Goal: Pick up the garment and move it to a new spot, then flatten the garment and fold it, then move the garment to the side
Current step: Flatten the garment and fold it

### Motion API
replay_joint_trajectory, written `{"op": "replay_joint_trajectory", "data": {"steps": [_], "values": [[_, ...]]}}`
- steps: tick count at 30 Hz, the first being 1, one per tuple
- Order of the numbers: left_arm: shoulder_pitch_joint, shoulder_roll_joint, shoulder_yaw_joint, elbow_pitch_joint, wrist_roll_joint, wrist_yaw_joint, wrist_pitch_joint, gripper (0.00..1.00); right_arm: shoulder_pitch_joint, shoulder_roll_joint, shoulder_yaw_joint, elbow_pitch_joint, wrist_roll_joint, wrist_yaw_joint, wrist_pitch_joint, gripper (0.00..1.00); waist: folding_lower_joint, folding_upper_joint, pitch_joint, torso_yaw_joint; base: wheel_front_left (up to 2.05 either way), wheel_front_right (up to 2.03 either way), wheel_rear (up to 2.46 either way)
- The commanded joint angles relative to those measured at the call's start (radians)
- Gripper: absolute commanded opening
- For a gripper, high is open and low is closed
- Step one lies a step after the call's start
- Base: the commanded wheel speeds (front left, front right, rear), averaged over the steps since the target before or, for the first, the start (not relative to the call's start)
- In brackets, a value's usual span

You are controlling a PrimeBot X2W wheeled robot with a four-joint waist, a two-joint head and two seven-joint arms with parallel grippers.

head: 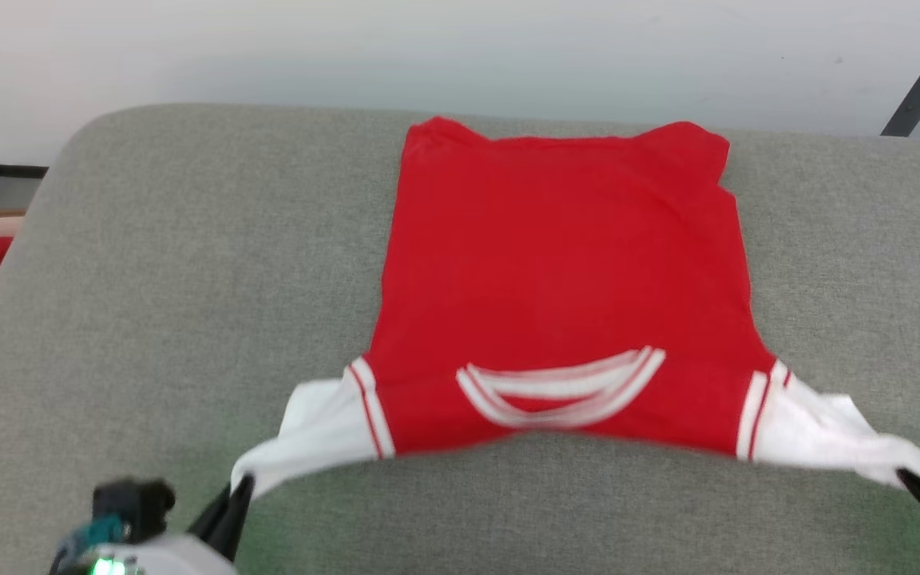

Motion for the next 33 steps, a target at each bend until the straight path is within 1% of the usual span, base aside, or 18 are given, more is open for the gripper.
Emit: {"op": "replay_joint_trajectory", "data": {"steps": [1,5,7,12,22,23,24,25,28,33], "values": [[0.026,0.003,0.006,-0.002,-0.010,0.014,-0.005,0.00,0.028,-0.008,-0.013,-0.004,0.000,-0.001,0.006,0.00,0.0000,0.0000,-0.002,-0.001,0.00,0.00,0.00],[0.107,-0.013,0.001,-0.006,-0.026,0.041,-0.017,0.00,0.120,-0.017,-0.053,-0.033,-0.023,-0.001,0.034,0.00,0.0000,0.0000,0.000,0.001,0.00,0.00,0.00],[0.128,-0.026,-0.004,0.011,-0.027,0.047,-0.029,0.00,0.158,-0.002,-0.077,-0.033,-0.029,-0.001,0.042,0.00,0.0000,0.0000,0.003,0.004,0.00,0.00,0.00],[0.127,-0.067,-0.016,0.062,-0.040,0.027,-0.056,0.00,0.212,0.041,-0.124,-0.031,-0.041,-0.001,0.066,0.00,0.0000,0.0000,0.005,0.011,0.00,0.00,0.00],[0.079,-0.098,-0.020,0.132,-0.025,0.013,-0.102,0.00,0.266,0.079,-0.191,-0.063,-0.057,-0.001,0.168,0.00,0.0000,0.0000,0.010,0.015,0.00,0.00,0.00],[0.075,-0.104,-0.022,0.135,-0.025,0.010,-0.104,0.00,0.264,0.089,-0.208,-0.067,-0.052,-0.001,0.178,0.16,0.0000,0.0000,0.012,0.014,0.00,0.00,0.00],[0.069,-0.107,-0.025,0.137,-0.023,0.007,-0.108,0.00,0.264,0.093,-0.222,-0.076,-0.054,-0.001,0.187,0.50,0.0000,0.0000,0.015,0.014,0.00,0.00,0.00],[0.064,-0.109,-0.027,0.139,-0.020,0.006,-0.111,0.00,0.263,0.095,-0.232,-0.089,-0.060,-0.001,0.200,1.00,0.0000,0.0000,0.017,0.013,0.00,0.00,0.00],[0.055,-0.119,-0.032,0.145,-0.020,0.001,-0.117,0.00,0.265,0.109,-0.263,-0.143,-0.057,-0.001,0.252,1.00,0.0000,0.0000,0.024,0.013,0.00,0.00,0.00],[0.039,-0.132,-0.038,0.148,-0.018,-0.004,-0.127,0.00,0.274,0.124,-0.336,-0.275,-0.038,-0.001,0.366,1.00,0.0000,0.0000,0.037,0.014,0.00,0.00,0.00]]}}
